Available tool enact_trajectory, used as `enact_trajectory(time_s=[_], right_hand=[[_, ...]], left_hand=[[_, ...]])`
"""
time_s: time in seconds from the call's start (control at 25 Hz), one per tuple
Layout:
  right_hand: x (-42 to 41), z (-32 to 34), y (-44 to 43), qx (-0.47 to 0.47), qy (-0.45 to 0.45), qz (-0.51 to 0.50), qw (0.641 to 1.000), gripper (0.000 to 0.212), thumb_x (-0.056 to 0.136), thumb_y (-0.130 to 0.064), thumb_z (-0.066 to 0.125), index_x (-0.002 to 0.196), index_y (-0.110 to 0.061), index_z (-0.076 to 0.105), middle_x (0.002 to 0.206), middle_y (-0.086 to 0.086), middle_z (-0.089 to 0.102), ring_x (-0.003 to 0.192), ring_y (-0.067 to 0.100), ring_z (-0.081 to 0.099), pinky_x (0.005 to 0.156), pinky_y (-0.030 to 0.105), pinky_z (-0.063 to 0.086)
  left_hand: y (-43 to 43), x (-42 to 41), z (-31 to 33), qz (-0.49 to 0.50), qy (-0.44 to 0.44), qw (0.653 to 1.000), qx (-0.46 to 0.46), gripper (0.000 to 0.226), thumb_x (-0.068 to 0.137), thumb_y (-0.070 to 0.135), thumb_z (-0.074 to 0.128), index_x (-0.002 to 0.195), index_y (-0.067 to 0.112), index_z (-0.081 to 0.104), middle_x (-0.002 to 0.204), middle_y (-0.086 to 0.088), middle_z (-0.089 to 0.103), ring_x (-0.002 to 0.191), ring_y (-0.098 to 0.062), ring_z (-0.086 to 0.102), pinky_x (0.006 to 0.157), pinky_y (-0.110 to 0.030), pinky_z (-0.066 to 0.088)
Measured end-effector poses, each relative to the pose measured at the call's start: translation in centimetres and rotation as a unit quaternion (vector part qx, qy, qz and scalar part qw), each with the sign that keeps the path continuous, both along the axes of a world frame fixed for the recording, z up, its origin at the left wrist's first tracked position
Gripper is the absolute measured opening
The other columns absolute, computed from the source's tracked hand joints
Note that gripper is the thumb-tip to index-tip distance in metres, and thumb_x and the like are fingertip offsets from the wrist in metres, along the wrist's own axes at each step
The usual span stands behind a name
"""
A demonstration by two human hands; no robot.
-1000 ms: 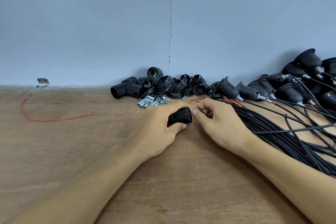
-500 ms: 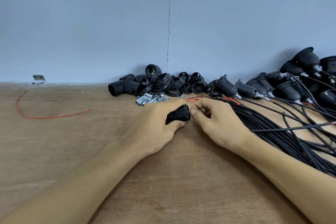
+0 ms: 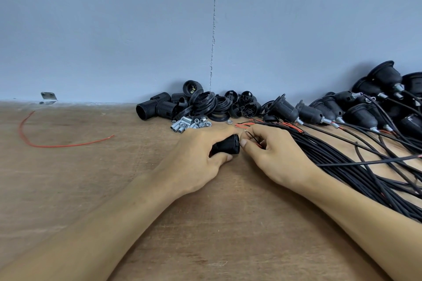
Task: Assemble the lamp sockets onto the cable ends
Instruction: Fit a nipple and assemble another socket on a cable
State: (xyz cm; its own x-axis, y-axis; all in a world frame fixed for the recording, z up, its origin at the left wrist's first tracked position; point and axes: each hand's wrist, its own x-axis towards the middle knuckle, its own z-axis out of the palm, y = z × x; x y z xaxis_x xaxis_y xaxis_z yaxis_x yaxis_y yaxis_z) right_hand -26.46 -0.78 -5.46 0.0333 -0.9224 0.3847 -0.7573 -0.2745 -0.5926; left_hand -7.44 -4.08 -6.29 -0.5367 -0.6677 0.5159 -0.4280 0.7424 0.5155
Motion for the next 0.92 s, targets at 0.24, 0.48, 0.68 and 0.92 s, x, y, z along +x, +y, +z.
enact_trajectory(time_s=[0.24, 0.48, 0.68, 0.92], right_hand=[[-0.2, 0.0, -0.2, 0.015, -0.007, -0.003, 1.0, 0.016, 0.094, -0.018, 0.063, 0.078, -0.018, 0.065, 0.068, -0.005, 0.058, 0.066, 0.009, 0.048, 0.066, 0.025, 0.04], [-0.5, 0.0, -0.4, 0.009, -0.125, 0.012, 0.992, 0.005, 0.088, -0.023, 0.073, 0.088, -0.028, 0.072, 0.074, -0.017, 0.065, 0.066, -0.003, 0.055, 0.065, 0.011, 0.042], [-0.9, 0.5, -0.5, 0.031, -0.176, 0.088, 0.98, 0.007, 0.085, -0.021, 0.078, 0.089, -0.021, 0.072, 0.083, -0.011, 0.072, 0.073, 0.0, 0.061, 0.067, 0.012, 0.045], [-1.3, 0.9, -0.3, 0.056, -0.208, 0.101, 0.971, 0.009, 0.091, -0.026, 0.071, 0.09, -0.019, 0.076, 0.069, -0.016, 0.065, 0.054, -0.004, 0.05, 0.048, 0.005, 0.035]], left_hand=[[0.0, 0.0, -0.1, 0.0, 0.004, 1.0, 0.005, 0.039, 0.086, 0.011, 0.076, 0.112, 0.039, 0.068, 0.095, 0.033, 0.065, 0.094, 0.014, 0.058, 0.075, -0.003, 0.037], [-1.0, 0.0, -1.1, 0.019, 0.053, 0.995, 0.088, 0.042, 0.084, 0.02, 0.072, 0.118, 0.042, 0.062, 0.112, 0.016, 0.071, 0.109, -0.008, 0.066, 0.098, -0.04, 0.054], [-1.4, 0.1, -1.4, 0.008, 0.101, 0.986, 0.134, 0.041, 0.077, 0.021, 0.068, 0.112, 0.041, 0.058, 0.116, 0.018, 0.071, 0.114, -0.007, 0.066, 0.103, -0.044, 0.052], [-1.7, 0.2, -1.4, 0.017, 0.136, 0.979, 0.153, 0.041, 0.077, 0.014, 0.069, 0.107, 0.04, 0.057, 0.114, 0.015, 0.071, 0.111, -0.008, 0.067, 0.101, -0.045, 0.053]])
